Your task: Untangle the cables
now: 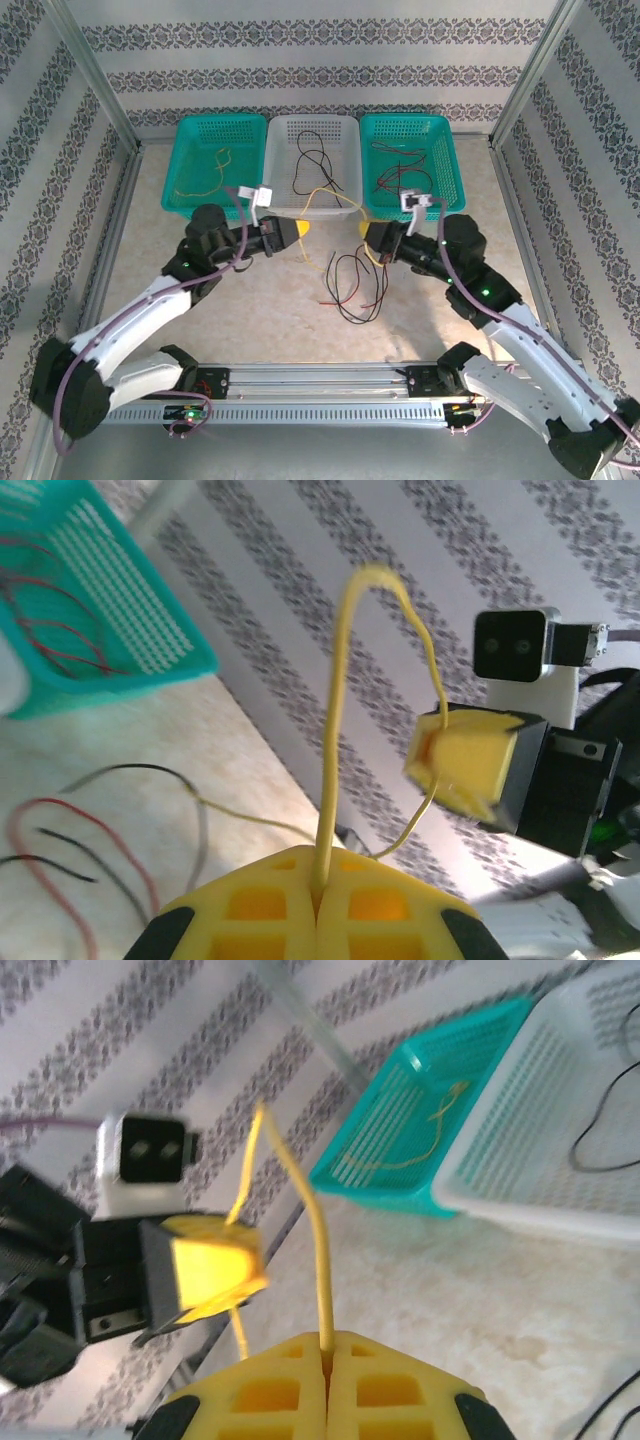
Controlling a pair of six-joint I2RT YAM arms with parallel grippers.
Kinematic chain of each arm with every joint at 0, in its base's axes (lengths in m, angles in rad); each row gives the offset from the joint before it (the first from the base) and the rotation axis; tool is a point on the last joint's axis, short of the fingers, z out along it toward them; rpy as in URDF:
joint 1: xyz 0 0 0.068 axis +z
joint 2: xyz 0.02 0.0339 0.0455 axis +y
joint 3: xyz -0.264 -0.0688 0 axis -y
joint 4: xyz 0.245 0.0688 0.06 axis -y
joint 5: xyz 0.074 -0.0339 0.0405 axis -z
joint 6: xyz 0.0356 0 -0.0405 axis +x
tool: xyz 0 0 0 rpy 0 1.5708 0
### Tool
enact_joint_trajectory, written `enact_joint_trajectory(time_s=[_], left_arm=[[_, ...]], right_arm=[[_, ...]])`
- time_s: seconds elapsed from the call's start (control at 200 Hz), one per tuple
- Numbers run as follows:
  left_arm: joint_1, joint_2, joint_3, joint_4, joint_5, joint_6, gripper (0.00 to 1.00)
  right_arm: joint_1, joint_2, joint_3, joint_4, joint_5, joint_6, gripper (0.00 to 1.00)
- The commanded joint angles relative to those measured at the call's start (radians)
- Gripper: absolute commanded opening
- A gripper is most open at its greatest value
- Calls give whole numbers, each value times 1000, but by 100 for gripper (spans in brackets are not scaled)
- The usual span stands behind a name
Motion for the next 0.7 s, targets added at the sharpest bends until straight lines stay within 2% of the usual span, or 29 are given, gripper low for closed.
enact_joint_trajectory(time_s=[0.0, 0.155, 0.21, 0.275, 0.34, 0.37, 0.455, 0.635, 0.695], left_arm=[[58, -61, -6, -346, -129, 167, 0], [105, -101, 47, -537, -215, 234, 0], [126, -106, 68, -563, -223, 231, 0], [156, -107, 97, -568, -215, 208, 0], [187, -107, 137, -559, -195, 176, 0], [199, -104, 161, -554, -185, 160, 0], [232, -85, 253, -567, -174, 140, 0], [268, -30, 458, -608, -155, 115, 0], [273, -17, 517, -641, -182, 138, 0]], right_arm=[[-75, -28, 32, -33, -11, 15, 0], [-107, -14, 45, -50, -11, 28, 0], [-105, -3, 54, -54, -18, 27, 15], [-97, 8, 70, -100, 20, 14, 45], [-94, 13, 87, -163, 73, -7, 57], [-94, 16, 95, -196, 102, -18, 68], [-92, 23, 105, -269, 154, -50, 74], [-86, 99, 63, -370, 234, -49, 77], [-78, 129, 42, -383, 246, -38, 78]])
